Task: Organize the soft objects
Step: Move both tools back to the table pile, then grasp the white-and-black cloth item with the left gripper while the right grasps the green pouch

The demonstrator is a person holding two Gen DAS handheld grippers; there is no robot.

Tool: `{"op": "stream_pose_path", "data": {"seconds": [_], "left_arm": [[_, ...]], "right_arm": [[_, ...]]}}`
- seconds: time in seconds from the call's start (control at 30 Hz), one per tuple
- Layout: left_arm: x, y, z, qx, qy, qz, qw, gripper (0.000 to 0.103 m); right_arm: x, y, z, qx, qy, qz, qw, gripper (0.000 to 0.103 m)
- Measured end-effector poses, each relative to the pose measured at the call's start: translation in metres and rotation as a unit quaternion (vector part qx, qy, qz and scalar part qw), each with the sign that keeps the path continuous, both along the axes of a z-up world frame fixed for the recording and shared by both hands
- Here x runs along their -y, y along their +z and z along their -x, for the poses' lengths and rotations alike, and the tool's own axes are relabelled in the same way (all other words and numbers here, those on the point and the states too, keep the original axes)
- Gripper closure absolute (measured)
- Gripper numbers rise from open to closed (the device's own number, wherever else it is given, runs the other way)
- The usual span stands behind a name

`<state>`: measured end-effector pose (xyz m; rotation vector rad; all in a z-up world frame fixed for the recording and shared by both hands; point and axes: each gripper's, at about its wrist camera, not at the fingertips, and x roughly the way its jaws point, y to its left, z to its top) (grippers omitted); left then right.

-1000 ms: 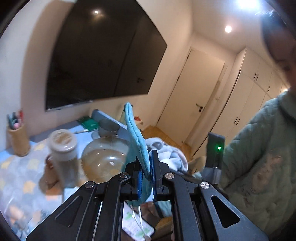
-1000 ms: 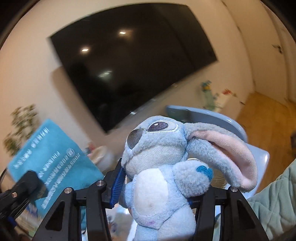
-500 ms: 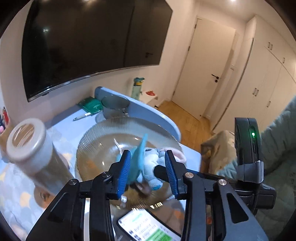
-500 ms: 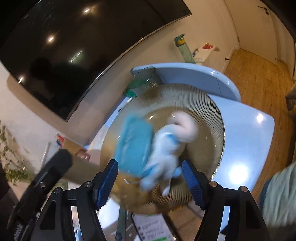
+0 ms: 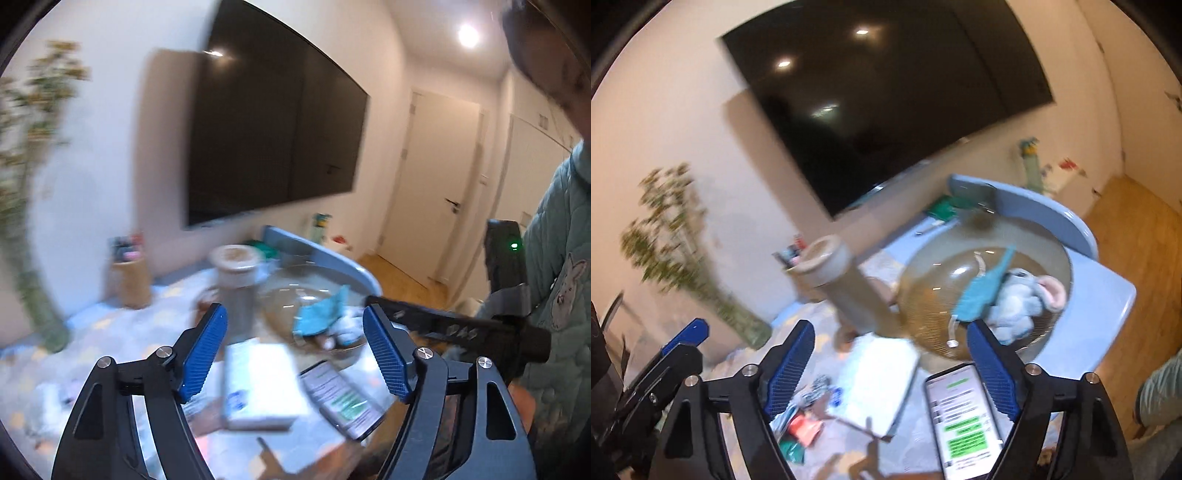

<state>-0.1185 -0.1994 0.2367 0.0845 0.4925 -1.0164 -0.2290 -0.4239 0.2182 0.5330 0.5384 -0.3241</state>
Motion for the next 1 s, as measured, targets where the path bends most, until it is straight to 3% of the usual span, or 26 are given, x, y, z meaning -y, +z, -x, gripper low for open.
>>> {"op": "stream_pose_path", "data": {"seconds": [0.1, 0.17, 0.27, 0.37, 0.43, 0.47, 0.6, 0.67, 0.87, 0.93, 1.0], "left_arm": [[-0.06, -0.002, -0.005, 0.018, 0.072, -0.009, 0.9972, 0.022], [-0.106, -0.01, -0.008, 0.039, 0.155, -0.029, 0.9867, 0.022], [-0.175, -0.031, -0.024, 0.024, 0.255, -0.049, 0.9654, 0.022], [-0.233, -0.055, -0.046, -0.034, 0.32, -0.065, 0.9445, 0.024], [-0.255, -0.07, -0.055, -0.041, 0.363, -0.093, 0.9264, 0.024], [-0.262, -0.078, -0.058, -0.043, 0.369, -0.1, 0.9232, 0.024], [-0.275, -0.113, -0.084, -0.12, 0.335, -0.065, 0.9321, 0.024], [-0.275, -0.128, -0.095, -0.139, 0.326, -0.062, 0.9331, 0.022], [-0.28, -0.174, -0.16, -0.16, 0.349, -0.14, 0.9123, 0.022], [-0.277, -0.186, -0.181, -0.168, 0.341, -0.16, 0.9111, 0.022], [-0.272, -0.193, -0.195, -0.164, 0.322, -0.168, 0.9173, 0.023]], "right_arm": [[-0.034, 0.006, -0.007, 0.017, 0.038, 0.016, 0.999, 0.012], [-0.071, 0.006, -0.013, 0.034, 0.073, 0.036, 0.996, 0.01], [-0.125, -0.01, -0.032, 0.043, 0.138, 0.049, 0.988, 0.005], [-0.172, -0.034, -0.059, 0.019, 0.194, 0.05, 0.979, 0.004], [-0.2, -0.05, -0.077, 0.001, 0.231, 0.046, 0.972, 0.005], [-0.213, -0.057, -0.085, -0.008, 0.245, 0.051, 0.968, 0.004], [-0.25, -0.077, -0.106, -0.04, 0.266, 0.097, 0.958, 0.005], [-0.259, -0.088, -0.116, -0.06, 0.266, 0.118, 0.955, 0.005], [-0.253, -0.13, -0.132, -0.125, 0.281, 0.109, 0.945, 0.005], [-0.249, -0.14, -0.13, -0.127, 0.293, 0.091, 0.943, 0.005], [-0.244, -0.15, -0.122, -0.123, 0.298, 0.074, 0.944, 0.005]]}}
